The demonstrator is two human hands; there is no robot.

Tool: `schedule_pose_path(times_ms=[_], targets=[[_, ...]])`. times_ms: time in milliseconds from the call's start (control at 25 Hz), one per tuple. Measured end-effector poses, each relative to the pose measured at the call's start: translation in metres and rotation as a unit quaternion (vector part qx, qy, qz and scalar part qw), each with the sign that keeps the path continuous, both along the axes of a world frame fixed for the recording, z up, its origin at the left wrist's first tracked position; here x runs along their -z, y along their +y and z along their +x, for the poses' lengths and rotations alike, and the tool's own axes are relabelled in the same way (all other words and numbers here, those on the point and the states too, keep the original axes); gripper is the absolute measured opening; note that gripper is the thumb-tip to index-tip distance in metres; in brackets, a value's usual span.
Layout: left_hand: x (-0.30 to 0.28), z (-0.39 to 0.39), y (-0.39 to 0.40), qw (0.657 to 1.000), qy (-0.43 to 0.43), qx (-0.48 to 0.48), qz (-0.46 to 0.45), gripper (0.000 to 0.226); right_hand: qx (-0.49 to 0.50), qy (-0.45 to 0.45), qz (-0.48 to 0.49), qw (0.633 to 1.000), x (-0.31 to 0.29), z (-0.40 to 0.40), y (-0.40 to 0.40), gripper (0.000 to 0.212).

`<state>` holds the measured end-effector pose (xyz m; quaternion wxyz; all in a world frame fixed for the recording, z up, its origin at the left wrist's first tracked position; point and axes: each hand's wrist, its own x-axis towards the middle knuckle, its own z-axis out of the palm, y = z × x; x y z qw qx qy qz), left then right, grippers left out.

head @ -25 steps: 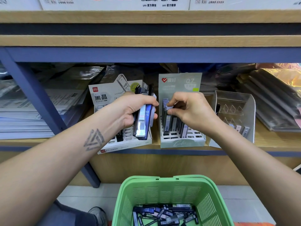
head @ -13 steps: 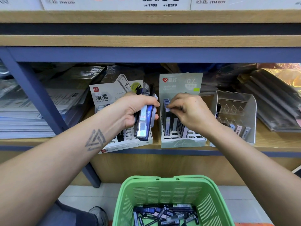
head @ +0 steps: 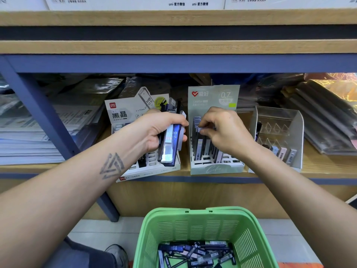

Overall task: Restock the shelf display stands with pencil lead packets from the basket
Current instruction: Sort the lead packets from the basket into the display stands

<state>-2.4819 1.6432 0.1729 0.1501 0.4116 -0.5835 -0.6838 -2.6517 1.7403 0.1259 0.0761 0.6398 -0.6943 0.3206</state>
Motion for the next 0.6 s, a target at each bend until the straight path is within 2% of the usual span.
schedule_pose_path(times_ms=[320,480,600], targets=[[0.0015,0.0005,-0.0022,1.0,0.004,-0.004,-0.002,0.013,0.012,0.116,-0.002,0.993,0.0038,0.0012,0.0015,0.012],[0.0037,0.0002,-0.0031,1.0,0.004,-0.003,0.005,0.018,0.023,0.086,0.005,0.996,0.0017,-0.0001,0.003,0.019],[0.0057,0.0011,-0.0035,1.0,0.01,-0.009,0.009,0.026,0.071,0.015,-0.042,0.997,-0.0059,-0.0007,0.0078,0.02]])
